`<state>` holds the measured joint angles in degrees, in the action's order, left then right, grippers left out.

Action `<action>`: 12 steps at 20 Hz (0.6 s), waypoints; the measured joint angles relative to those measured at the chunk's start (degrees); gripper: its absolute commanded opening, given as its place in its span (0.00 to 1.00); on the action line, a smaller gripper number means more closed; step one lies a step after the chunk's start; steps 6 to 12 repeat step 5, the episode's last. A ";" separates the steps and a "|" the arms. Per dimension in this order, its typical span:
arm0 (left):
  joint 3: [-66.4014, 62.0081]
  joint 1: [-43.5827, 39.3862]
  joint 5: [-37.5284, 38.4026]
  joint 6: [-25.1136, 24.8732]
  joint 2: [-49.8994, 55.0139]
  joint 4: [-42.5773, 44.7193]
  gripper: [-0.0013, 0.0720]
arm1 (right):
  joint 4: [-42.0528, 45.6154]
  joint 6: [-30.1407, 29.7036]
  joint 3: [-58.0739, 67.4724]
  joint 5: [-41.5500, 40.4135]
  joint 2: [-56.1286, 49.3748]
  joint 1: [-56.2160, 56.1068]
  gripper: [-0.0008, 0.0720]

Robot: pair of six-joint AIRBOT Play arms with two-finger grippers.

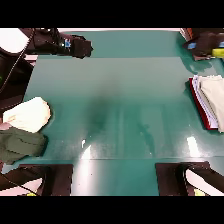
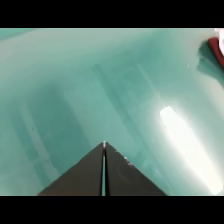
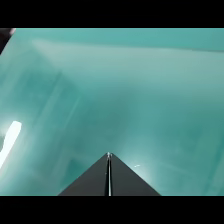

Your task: Fold the shirts.

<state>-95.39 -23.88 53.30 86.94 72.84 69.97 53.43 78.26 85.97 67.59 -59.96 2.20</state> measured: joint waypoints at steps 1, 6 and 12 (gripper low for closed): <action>0.00 0.00 -0.39 0.00 0.00 -0.02 0.05 | 1.07 -0.11 0.04 -0.13 -0.09 -2.60 0.04; 0.00 0.00 -1.44 0.00 0.00 -0.02 0.05 | 3.82 -0.33 0.04 0.04 -0.28 -8.13 0.04; 0.00 0.00 -1.44 0.00 0.00 -0.02 0.05 | 3.82 -0.33 0.04 0.04 -0.28 -8.13 0.04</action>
